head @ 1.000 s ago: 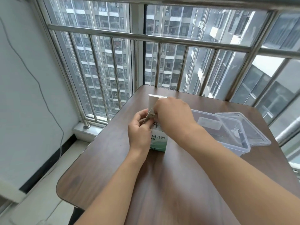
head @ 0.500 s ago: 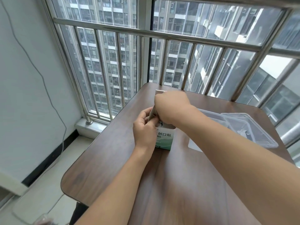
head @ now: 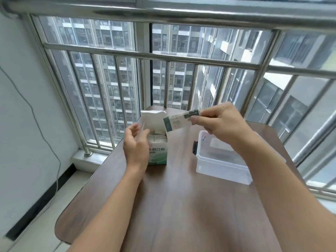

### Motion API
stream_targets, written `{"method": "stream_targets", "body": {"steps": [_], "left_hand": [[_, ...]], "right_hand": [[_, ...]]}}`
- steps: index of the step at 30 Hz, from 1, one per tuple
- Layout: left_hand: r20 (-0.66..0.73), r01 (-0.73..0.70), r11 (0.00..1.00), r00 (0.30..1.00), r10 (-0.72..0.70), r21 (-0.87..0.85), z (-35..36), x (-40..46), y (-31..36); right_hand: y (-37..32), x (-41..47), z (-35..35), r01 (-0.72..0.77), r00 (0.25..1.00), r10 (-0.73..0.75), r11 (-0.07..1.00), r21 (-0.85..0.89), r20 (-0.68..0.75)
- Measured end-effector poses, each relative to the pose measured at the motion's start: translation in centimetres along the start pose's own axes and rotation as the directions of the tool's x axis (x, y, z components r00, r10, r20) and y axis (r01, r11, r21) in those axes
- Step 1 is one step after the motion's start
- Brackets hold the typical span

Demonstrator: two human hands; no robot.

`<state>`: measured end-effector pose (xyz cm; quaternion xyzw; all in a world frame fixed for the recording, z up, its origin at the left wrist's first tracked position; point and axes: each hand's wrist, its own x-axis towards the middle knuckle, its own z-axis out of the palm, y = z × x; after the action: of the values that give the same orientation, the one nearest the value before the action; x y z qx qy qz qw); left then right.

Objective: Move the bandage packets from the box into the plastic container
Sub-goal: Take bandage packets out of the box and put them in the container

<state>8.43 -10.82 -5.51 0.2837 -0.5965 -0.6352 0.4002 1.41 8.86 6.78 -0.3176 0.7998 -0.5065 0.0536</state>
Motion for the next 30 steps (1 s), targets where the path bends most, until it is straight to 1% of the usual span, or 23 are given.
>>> {"method": "stream_targets", "body": {"steps": [1, 2, 3, 4, 5, 6, 7, 8, 9, 10, 11, 12, 13, 14, 15, 17, 19, 21, 22, 24, 26, 28, 30], "left_hand": [[-0.067, -0.094, 0.996, 0.993, 0.094, 0.012, -0.6, -0.5, 0.5], [-0.146, -0.250, 0.968, 0.957, 0.249, 0.013, -1.0, -1.4, 1.1], [-0.180, -0.416, 0.909, 0.893, 0.412, 0.013, -1.1, -2.7, 2.0], [-0.152, -0.543, 0.840, 0.832, 0.534, -0.019, -0.6, -4.5, 2.9], [-0.078, -0.608, 0.791, 0.793, 0.604, -0.065, 0.2, -6.3, 3.7], [0.030, -0.611, 0.785, 0.787, 0.616, -0.103, 1.2, -8.0, 4.4], [0.149, -0.555, 0.823, 0.809, 0.568, -0.119, 2.6, -9.6, 4.7], [0.249, -0.445, 0.887, 0.852, 0.461, -0.121, 4.0, -11.0, 4.9], [0.322, -0.288, 0.951, 0.895, 0.308, -0.111, 5.2, -11.9, 5.1], [0.376, -0.102, 0.987, 0.916, 0.141, -0.121, 6.3, -12.4, 5.1], [0.433, 0.100, 0.979, 0.901, -0.015, -0.175, 7.3, -12.4, 5.2], [0.511, 0.295, 0.921, 0.850, -0.131, -0.254, 8.1, -12.2, 5.2], [0.585, 0.437, 0.839, 0.789, -0.186, -0.323, 8.9, -12.1, 5.2], [0.636, 0.519, 0.771, 0.747, -0.197, -0.371, 9.4, -11.9, 5.1], [0.658, 0.551, 0.733, 0.729, -0.191, -0.398, 9.7, -11.9, 5.0], [0.649, 0.547, 0.722, 0.740, -0.179, -0.424, 9.9, -11.9, 4.6], [0.661, 0.547, 0.739, 0.727, -0.185, -0.394, 9.6, -11.7, 4.1], [0.735, 0.596, 0.748, 0.640, -0.225, -0.290, 8.8, -11.2, 3.8], [0.783, 0.610, 0.765, 0.572, -0.244, -0.207, 8.3, -11.0, 3.7], [0.870, 0.577, 0.816, 0.425, -0.251, -0.046, 7.2, -10.7, 3.4], [0.923, 0.560, 0.828, 0.313, -0.226, 0.013, 6.7, -10.6, 2.8], [0.943, 0.588, 0.809, 0.268, -0.195, 0.000, 6.5, -10.8, 2.8], [0.946, 0.605, 0.796, 0.262, -0.188, -0.009, 6.6, -11.1, 2.6]], "right_hand": [[1.3, -0.7, -0.7, -0.023, 1.000, 0.024, 0.999, 0.035, -0.016], [2.4, -1.5, -1.1, -0.041, 0.999, 0.044, 0.996, 0.081, -0.029], [3.5, -2.4, -1.5, -0.051, 0.997, 0.058, 0.989, 0.138, -0.043], [4.3, -3.4, -1.6, -0.052, 0.996, 0.065, 0.980, 0.190, -0.062], [5.0, -4.2, -1.7, -0.037, 0.994, 0.059, 0.974, 0.223, -0.091], [5.5, -4.9, -1.6, -0.005, 0.991, 0.038, 0.970, 0.244, -0.129], [6.0, -5.7, -1.5, 0.039, 0.982, 0.010, 0.966, 0.254, -0.187], [6.4, -6.2, -1.3, 0.094, 0.964, -0.027, 0.965, 0.245, -0.263], [6.6, -6.7, -1.1, 0.163, 0.935, -0.088, 0.967, 0.196, -0.343], [6.8, -7.1, -0.9, 0.237, 0.893, -0.175, 0.966, 0.103, -0.414], [7.0, -7.4, -0.7, 0.303, 0.841, -0.279, 0.953, -0.025, -0.464], [7.5, -7.6, -0.5, 0.349, 0.786, -0.386, 0.922, -0.169, -0.483], [8.1, -7.8, -0.4, 0.363, 0.751, -0.459, 0.888, -0.283, -0.475], [8.5, -7.9, -0.1, 0.352, 0.736, -0.500, 0.859, -0.372, -0.457], [8.9, -8.0, 0.2, 0.329, 0.734, -0.520, 0.835, -0.441, -0.436], [9.3, -8.0, 0.5, 0.281, 0.740, -0.515, 0.820, -0.498, -0.432], [9.0, -8.1, 0.1, 0.286, 0.767, -0.473, 0.857, -0.427, -0.434], [8.3, -8.3, -0.6, 0.309, 0.831, -0.426, 0.888, -0.342, -0.356], [7.9, -8.5, -0.9, 0.311, 0.874, -0.395, 0.902, -0.299, -0.282], [7.4, -8.7, -1.4, 0.251, 0.959, -0.267, 0.956, -0.152, -0.095], [7.5, -8.8, -1.3, 0.188, 0.981, -0.187, 0.982, -0.027, 0.055], [7.9, -8.8, -1.3, 0.180, 0.981, -0.181, 0.983, 0.023, 0.074], [8.0, -8.8, -1.3, 0.168, 0.985, -0.170, 0.985, 0.047, 0.041]]}}
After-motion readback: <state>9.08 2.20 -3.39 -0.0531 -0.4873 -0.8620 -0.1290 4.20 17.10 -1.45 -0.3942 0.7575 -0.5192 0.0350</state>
